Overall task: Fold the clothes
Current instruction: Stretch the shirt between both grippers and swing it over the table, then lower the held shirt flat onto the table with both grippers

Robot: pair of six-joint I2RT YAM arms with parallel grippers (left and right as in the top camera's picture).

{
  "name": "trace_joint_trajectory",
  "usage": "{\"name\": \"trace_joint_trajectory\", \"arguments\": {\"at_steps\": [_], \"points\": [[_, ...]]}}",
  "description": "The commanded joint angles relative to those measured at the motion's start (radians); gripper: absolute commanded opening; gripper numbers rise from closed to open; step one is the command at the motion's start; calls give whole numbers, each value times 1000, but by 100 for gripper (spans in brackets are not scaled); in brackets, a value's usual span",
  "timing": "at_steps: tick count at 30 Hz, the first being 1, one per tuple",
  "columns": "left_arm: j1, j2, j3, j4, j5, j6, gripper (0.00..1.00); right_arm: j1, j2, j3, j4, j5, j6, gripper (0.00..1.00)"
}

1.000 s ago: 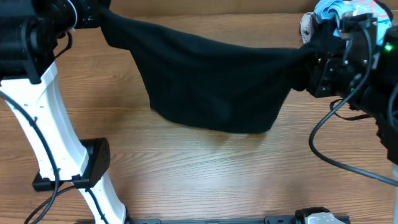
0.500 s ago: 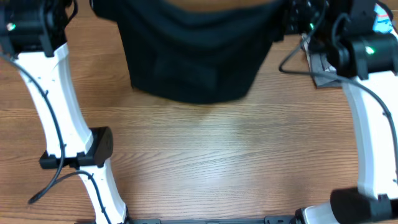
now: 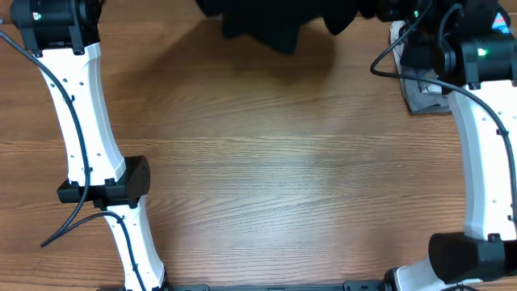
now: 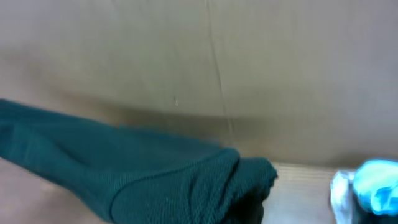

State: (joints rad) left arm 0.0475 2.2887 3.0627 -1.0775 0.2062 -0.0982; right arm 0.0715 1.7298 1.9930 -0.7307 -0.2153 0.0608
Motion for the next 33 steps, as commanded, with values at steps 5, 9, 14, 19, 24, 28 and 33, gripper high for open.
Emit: {"name": "trace_joint_trajectory", "arguments": {"at_steps": [5,9,14,19,24,28,33], "points": [[-2,166,13,-216,-3,54,4,-6,190,20,-191,-37,-5,4],[9,264,13,-362,-2,53,4,-19,224,20,-353,-59,-2,4],[12,327,13,-484,-3,50,4,-75,224,20,-518,-129,-4,4],[11,341,13,-500,-13,51,4,-109,225,10,-555,-145,-18,4],[6,341,13,-448,-33,50,4,-110,230,-9,-475,-145,-16,6],[5,341,13,-429,-33,50,4,-109,257,-30,-439,-146,-7,7],[3,341,12,-459,-33,51,4,-109,298,-63,-488,-145,-5,7]]}}
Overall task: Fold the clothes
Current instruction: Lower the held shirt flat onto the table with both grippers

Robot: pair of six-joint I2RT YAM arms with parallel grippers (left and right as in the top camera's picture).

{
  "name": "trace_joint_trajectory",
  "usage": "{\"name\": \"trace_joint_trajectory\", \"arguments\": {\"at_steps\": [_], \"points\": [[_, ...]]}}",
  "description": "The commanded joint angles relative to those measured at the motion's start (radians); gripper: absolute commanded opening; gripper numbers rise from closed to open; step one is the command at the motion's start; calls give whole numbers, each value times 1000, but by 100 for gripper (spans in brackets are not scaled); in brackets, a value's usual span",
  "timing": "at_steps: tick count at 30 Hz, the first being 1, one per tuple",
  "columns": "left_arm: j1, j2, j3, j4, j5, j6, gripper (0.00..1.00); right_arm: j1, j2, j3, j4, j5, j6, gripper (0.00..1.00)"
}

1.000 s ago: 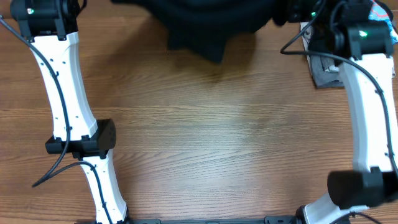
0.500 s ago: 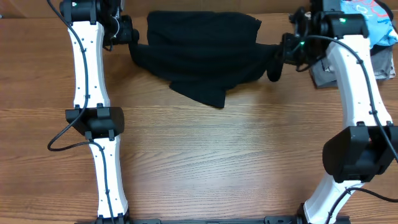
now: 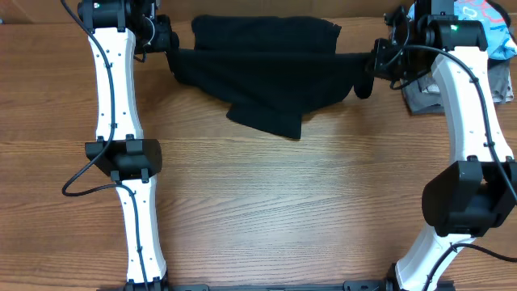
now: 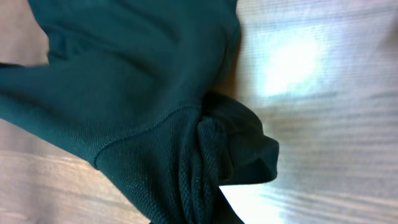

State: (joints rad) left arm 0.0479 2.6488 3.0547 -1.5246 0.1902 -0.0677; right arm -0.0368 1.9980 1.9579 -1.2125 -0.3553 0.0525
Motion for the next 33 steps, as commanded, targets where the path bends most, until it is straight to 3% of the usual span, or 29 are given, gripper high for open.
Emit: {"name": "trace_joint_trajectory", "arguments": {"at_steps": [1,5,6,7,8,9,10,11,12,13,15,19,25,33], "points": [[3,-19,20,-19,-17,20,4,-1,33,-39,-6,-5,3,7],[3,-19,0,-27,-17,21,4,-3,39,-84,32,-5,3,10],[3,-19,-11,-26,-18,21,4,-3,39,-94,42,-5,3,13],[3,-19,-23,-23,-17,21,6,-3,40,-103,52,-5,3,22],[3,-19,-37,-18,-17,21,13,-3,41,-106,61,-5,3,35],[3,-19,-57,-4,-17,21,31,-3,41,-106,73,-5,2,50],[3,-19,-65,5,-17,21,42,-3,41,-105,82,-6,3,54],[3,-19,-75,17,-17,22,63,-3,37,-103,89,-9,3,55],[3,-19,-75,24,-17,23,75,-3,32,-99,94,-19,-2,55],[4,-22,-72,26,-16,23,83,-3,25,-94,95,-35,-8,55],[6,-37,-56,15,-12,23,89,-2,-5,-91,93,-69,-27,57],[5,-101,-26,-49,20,44,92,19,-76,-91,56,-76,-27,64],[-25,-177,-24,-165,155,118,86,113,-103,-98,-47,-76,-27,63],[-130,-175,-184,-165,185,160,81,272,-101,-282,51,-24,75,63]]}}
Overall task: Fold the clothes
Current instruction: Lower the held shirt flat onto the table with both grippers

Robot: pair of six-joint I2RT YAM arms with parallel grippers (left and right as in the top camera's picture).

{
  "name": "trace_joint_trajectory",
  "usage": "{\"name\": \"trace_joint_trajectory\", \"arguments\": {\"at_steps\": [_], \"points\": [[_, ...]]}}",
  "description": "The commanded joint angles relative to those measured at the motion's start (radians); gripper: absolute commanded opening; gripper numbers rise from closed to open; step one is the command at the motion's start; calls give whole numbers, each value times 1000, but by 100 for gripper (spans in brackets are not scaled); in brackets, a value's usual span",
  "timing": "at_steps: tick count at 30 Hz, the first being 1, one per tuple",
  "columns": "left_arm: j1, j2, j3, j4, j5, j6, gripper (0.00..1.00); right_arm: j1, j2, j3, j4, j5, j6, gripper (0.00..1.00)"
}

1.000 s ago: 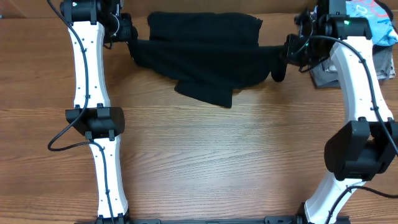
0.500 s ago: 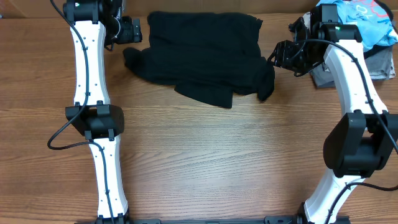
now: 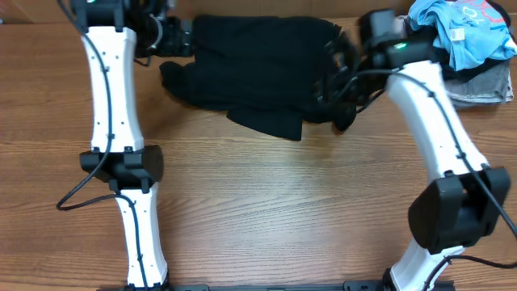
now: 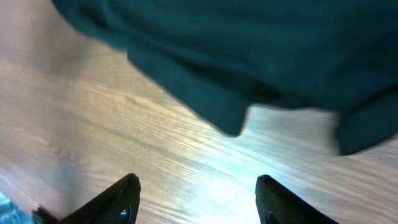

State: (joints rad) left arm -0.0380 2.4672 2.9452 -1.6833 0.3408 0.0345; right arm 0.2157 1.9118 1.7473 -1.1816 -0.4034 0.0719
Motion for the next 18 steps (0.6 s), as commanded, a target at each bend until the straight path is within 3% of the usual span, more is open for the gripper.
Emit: {"name": "trace_joint_trajectory", "arguments": {"at_steps": [1,10,18], "points": [[-59,7,-110,-6,24,78,79,27,-15,-102,40,22,62,63],[-150,7,-407,-2,18,211,72,72,-15,-277,190,3,81,65],[-162,7,-634,153,-56,235,67,71,-7,-333,310,28,52,71]]}}
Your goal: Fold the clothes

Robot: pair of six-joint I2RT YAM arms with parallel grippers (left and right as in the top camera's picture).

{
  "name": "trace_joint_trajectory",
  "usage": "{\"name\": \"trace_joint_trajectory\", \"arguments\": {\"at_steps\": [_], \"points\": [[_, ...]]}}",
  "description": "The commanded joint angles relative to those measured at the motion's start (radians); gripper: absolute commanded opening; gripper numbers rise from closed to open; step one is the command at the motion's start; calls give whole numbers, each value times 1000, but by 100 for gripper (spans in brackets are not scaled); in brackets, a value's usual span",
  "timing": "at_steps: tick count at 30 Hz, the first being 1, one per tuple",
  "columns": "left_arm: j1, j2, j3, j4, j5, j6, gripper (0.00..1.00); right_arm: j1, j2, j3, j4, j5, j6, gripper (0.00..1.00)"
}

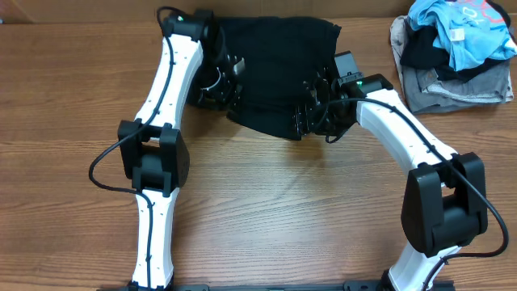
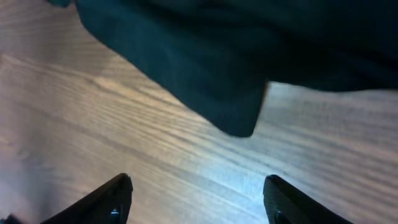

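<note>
A dark green-black garment (image 1: 275, 56) lies bunched at the far middle of the table, one flap reaching toward me. My right gripper (image 1: 311, 115) is at its near right edge. In the right wrist view this gripper (image 2: 198, 183) is open, both fingers (image 2: 118, 198) over bare wood, and the garment's corner (image 2: 233, 112) lies just ahead of them, untouched. My left gripper (image 1: 222, 82) is low over the garment's left part. Dark against the cloth, it does not show whether it grips.
A pile of other clothes (image 1: 452, 40), blue, black and grey, sits at the far right corner. Wooden table (image 1: 266, 202) stretches toward me from the garment. Both white arms bend inward over the far half.
My left gripper has moved from the garment's far left end to its left part nearer the middle. My right gripper has moved left and toward me, still open. The garment's left end is drawn in.
First both arms were raised with the garment up at the far edge. Then it hung stretched between both grippers over the far table. After that it lay on the table with my right gripper open beside it. Now both grippers are at its near side.
</note>
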State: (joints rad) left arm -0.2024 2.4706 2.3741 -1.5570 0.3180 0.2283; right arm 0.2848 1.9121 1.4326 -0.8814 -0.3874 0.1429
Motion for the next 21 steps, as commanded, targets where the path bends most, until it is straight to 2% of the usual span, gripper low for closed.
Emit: {"name": "trace_joint_trajectory", "arguments": {"at_steps": [1,8,15,21], "points": [[2,4,-91,47,-33,51,66,2,-1,-19,10,13,-26,71],[1,4,-247,228,-38,71,64,2,42,-19,33,36,-73,71],[-2,5,-264,354,-35,71,64,3,61,-19,64,38,-92,66],[-22,12,-266,388,-29,82,68,19,90,-19,69,18,-118,64]]}}
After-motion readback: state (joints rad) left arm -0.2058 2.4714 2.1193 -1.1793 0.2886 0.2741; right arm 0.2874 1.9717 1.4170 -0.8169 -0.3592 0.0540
